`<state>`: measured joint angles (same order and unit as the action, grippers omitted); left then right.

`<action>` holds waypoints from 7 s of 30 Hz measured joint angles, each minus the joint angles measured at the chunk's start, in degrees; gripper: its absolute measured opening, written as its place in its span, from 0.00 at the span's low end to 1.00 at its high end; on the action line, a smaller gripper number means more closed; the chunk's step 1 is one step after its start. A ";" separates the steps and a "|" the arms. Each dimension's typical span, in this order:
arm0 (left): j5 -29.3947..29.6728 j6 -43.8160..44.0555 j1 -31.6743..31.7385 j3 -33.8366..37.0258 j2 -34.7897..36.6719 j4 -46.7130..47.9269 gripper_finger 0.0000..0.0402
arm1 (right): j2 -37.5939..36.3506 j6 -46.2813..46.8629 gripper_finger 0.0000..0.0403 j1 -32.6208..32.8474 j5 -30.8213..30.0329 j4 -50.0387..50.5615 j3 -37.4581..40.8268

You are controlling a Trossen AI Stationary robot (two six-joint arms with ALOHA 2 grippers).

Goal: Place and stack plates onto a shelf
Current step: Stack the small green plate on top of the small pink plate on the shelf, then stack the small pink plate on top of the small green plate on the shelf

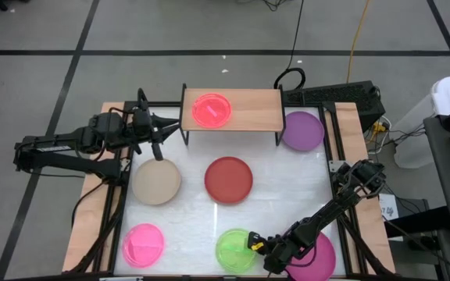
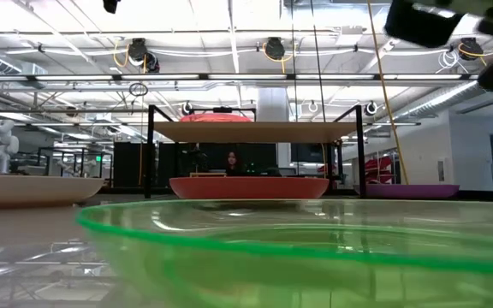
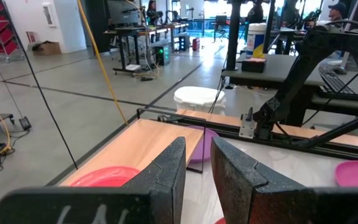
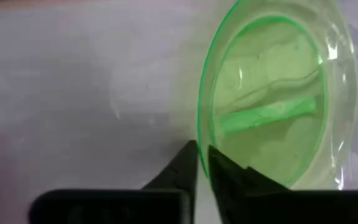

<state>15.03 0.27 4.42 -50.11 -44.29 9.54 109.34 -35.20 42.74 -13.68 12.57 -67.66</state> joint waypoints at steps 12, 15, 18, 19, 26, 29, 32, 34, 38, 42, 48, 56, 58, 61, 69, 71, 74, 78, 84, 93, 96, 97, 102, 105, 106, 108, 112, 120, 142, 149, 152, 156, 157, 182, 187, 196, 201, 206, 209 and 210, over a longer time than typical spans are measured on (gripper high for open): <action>-0.02 0.00 -0.01 0.00 0.01 0.00 0.21 | -4.20 -6.26 0.00 -1.60 -10.56 2.64 0.09; -0.02 0.00 0.00 0.00 0.02 0.00 0.21 | -7.84 -5.95 0.00 -2.66 -12.79 3.24 0.09; -0.02 0.00 0.00 0.00 0.00 0.00 0.21 | -11.74 -4.35 0.00 -4.05 -14.65 4.00 0.09; -0.02 0.00 -0.01 0.00 0.01 0.00 0.21 | -12.98 -4.24 0.00 -4.62 -15.72 4.17 0.09; -0.01 0.00 0.00 0.00 0.01 0.00 0.21 | -20.48 -4.28 0.00 -14.15 -17.74 4.28 0.09; -0.01 0.00 -0.02 0.00 0.00 0.00 0.21 | -22.14 -7.27 0.00 -20.70 -17.73 3.15 0.09; -0.01 0.00 -0.01 0.00 0.00 0.01 0.21 | -22.69 -13.95 0.00 -27.61 -16.44 -1.20 0.08; -0.01 0.01 0.00 0.00 0.01 0.00 0.21 | -22.55 -18.66 0.00 -32.43 -13.72 -4.17 -0.39; 0.00 0.00 -0.01 0.00 0.01 -0.02 0.21 | -20.28 -21.15 0.00 -42.47 -9.93 -2.37 -5.30; -0.01 0.00 -0.01 0.00 0.00 -0.02 0.21 | -17.70 -19.17 0.00 -50.93 -5.11 2.39 -10.62; -0.02 0.00 -0.02 0.00 0.00 -0.07 0.21 | -13.91 -21.00 0.00 -53.78 -1.72 4.80 -19.92; -0.02 0.00 -0.01 0.00 0.02 -0.07 0.21 | -4.88 -12.22 0.00 -56.72 6.54 21.77 -40.94; 0.00 0.00 0.00 0.00 0.01 -0.04 0.21 | -3.17 -11.80 0.00 -57.39 6.52 24.81 -42.66; -0.02 0.00 -0.02 0.00 0.00 -0.07 0.21 | -1.48 -11.78 0.00 -58.05 6.73 26.10 -42.28; -0.02 0.00 -0.02 0.00 0.00 -0.09 0.21 | 0.76 -13.33 0.00 -58.14 6.75 21.12 -37.05; 0.00 0.00 -0.01 0.00 0.00 -0.07 0.21 | 0.74 -13.37 0.00 -58.16 7.14 19.70 -35.19; 0.00 0.00 0.00 0.00 0.00 -0.07 0.21 | 0.81 -13.41 0.00 -58.56 7.98 18.96 -32.76; -0.02 0.00 -0.02 0.00 0.00 -0.09 0.21 | 0.72 -13.44 0.00 -59.10 7.72 18.59 -30.69; 0.00 0.00 -0.01 0.00 0.01 -0.09 0.21 | 0.76 -12.07 0.00 -59.23 4.36 16.23 -29.75; 0.00 0.02 0.00 0.00 0.00 -0.09 0.21 | 0.69 -12.11 0.12 -59.21 3.16 9.00 -29.73; 0.00 0.01 0.00 0.00 0.00 -0.09 0.21 | -0.36 -12.00 0.20 -59.17 3.32 8.80 -29.66; -0.01 0.02 -0.01 0.00 0.01 -0.09 0.21 | -0.93 -11.98 0.23 -59.17 3.33 8.45 -29.66; 0.00 0.02 -0.01 0.00 0.01 -0.15 0.21 | -4.75 -9.31 0.35 -59.14 3.37 11.17 -29.68; -0.02 0.02 -0.02 0.00 0.00 -0.22 0.21 | -8.14 -7.23 0.39 -58.68 3.35 12.60 -29.66; -0.02 0.02 -0.02 0.00 0.00 -0.22 0.21 | -9.68 -6.35 0.40 -58.37 3.35 13.37 -29.68; -0.02 0.02 -0.02 0.00 0.00 -0.24 0.21 | -12.84 -3.31 0.40 -57.28 3.39 14.86 -29.67; 0.00 0.00 0.00 0.00 0.02 -0.24 0.21 | -20.11 7.98 0.40 -53.98 8.84 21.44 -29.68; 0.00 0.01 -0.02 0.00 0.02 -0.22 0.21 | -36.60 19.11 0.35 -42.25 21.03 8.13 -9.83; 0.00 1.66 0.00 0.00 0.01 -1.20 0.21 | -59.57 36.03 0.35 -27.12 11.96 12.27 20.15; 0.00 3.28 0.00 0.00 0.02 -1.18 0.21 | -53.98 44.38 0.35 -24.01 12.00 20.48 20.13; 0.00 3.28 0.00 0.00 0.01 -1.16 0.21 | -50.72 45.41 0.35 -22.79 11.96 19.64 20.13; -0.02 3.26 0.00 0.00 0.00 -1.16 0.21 | -47.08 40.10 0.35 -22.42 9.26 14.00 20.13; -0.02 3.26 -0.02 0.00 0.00 -1.16 0.21 | -46.58 37.61 0.35 -22.45 7.92 12.26 20.13; 1.72 10.97 0.00 -4.41 -4.01 10.73 0.21 | -45.03 22.29 0.35 -23.63 -2.86 -11.05 20.39; 2.01 12.52 -0.02 -23.37 -11.61 36.38 0.21 | -45.03 20.93 0.35 -23.65 -2.90 -11.04 20.39; -2.94 27.38 -5.95 -42.32 -24.36 75.84 0.21 | -45.03 22.22 0.35 -23.65 -2.90 -10.42 20.41; -18.50 35.45 -13.29 -27.56 -25.81 73.88 0.21 | -45.03 23.15 0.35 -23.65 -2.82 -8.80 20.46; -28.86 33.40 -21.52 -9.38 -25.70 55.99 0.21 | -45.05 23.16 0.35 -23.65 -2.80 -8.83 20.46; -32.18 34.03 -24.81 0.39 -25.38 46.22 0.21 | -45.05 23.17 0.35 -23.65 -2.79 -8.86 20.46; -33.51 35.20 -25.74 3.23 -25.45 43.08 0.21 | -45.05 23.15 0.35 -23.65 -2.79 -8.85 20.46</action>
<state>-18.49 35.47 -21.32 -46.88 -69.74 52.62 64.29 -12.05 19.09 -16.47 3.73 -47.20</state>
